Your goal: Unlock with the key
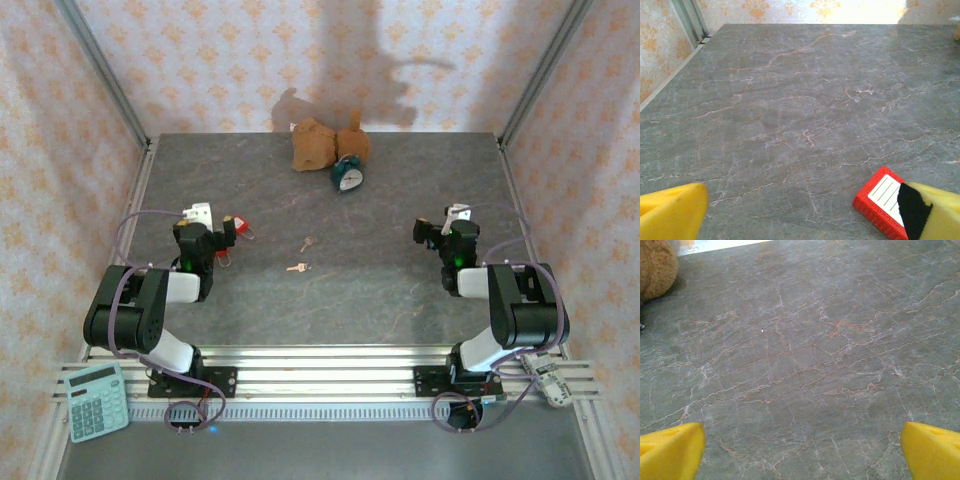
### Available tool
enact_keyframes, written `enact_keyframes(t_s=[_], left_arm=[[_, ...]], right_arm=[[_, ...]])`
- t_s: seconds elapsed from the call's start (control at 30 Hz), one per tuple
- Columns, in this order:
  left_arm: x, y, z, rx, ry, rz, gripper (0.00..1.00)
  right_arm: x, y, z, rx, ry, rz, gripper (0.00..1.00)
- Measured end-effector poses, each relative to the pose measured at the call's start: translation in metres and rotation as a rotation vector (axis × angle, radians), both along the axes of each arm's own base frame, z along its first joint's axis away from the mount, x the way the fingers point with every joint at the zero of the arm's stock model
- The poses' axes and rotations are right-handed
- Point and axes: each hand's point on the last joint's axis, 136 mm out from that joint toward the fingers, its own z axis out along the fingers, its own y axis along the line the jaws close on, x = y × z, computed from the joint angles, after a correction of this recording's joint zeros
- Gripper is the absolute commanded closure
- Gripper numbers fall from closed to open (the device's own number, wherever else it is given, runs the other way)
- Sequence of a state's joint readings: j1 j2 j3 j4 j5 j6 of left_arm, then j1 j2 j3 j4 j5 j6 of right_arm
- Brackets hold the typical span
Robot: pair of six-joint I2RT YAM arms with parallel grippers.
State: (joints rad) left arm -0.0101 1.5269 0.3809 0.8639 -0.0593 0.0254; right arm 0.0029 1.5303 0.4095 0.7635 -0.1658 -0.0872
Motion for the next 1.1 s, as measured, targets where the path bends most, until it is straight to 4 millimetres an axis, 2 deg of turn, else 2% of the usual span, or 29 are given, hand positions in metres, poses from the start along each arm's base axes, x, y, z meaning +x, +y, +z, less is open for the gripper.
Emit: enact_keyframes(t_s=[0.37,0.43,0.5,0.53,0.57,0.63,0.73,0.8,0.83,0.87,0.93,1.0,1.03,1.1], left_arm=[[-0.002,0.001,0.003,0.002,0.000,0.005,0.00],[-0.009,0.004,0.014,0.008,0.008,0.024,0.00],[-0.017,0.008,0.044,0.023,-0.018,0.045,0.00],[-0.020,0.010,0.063,0.029,-0.041,0.055,0.00],[-0.023,0.013,0.086,0.032,-0.075,0.071,0.00],[-0.030,0.018,0.133,0.027,-0.149,0.103,0.00],[-0.051,0.024,0.200,-0.044,-0.249,0.162,0.00],[-0.071,0.029,0.243,-0.139,-0.318,0.213,0.00],[-0.080,0.031,0.259,-0.185,-0.345,0.233,0.00],[-0.091,0.031,0.273,-0.233,-0.369,0.245,0.00],[-0.113,0.031,0.290,-0.307,-0.398,0.260,0.00],[-0.138,0.036,0.290,-0.388,-0.429,0.303,0.00],[-0.148,0.038,0.287,-0.417,-0.443,0.322,0.00],[-0.164,0.038,0.277,-0.454,-0.462,0.330,0.00]], right_arm=[[0.000,0.000,0.000,0.000,0.000,0.000,0.01],[-0.001,0.002,0.000,0.000,0.028,0.010,0.01],[0.003,0.006,0.014,-0.007,0.063,0.030,0.01],[0.009,0.010,0.028,-0.006,0.056,0.040,0.01],[0.015,0.016,0.050,-0.003,0.031,0.054,0.01],[0.022,0.031,0.104,0.029,-0.039,0.072,0.01],[0.018,0.052,0.197,0.140,-0.139,0.077,0.01],[0.009,0.051,0.248,0.258,-0.189,0.018,0.01],[0.005,0.045,0.259,0.314,-0.195,-0.038,0.01],[-0.001,0.034,0.259,0.370,-0.175,-0.112,0.01],[-0.007,0.014,0.232,0.441,-0.086,-0.225,0.01],[-0.014,-0.002,0.185,0.485,0.046,-0.312,0.01],[-0.016,-0.003,0.159,0.495,0.119,-0.332,0.01],[-0.032,0.008,0.105,0.509,0.299,-0.339,0.01]])
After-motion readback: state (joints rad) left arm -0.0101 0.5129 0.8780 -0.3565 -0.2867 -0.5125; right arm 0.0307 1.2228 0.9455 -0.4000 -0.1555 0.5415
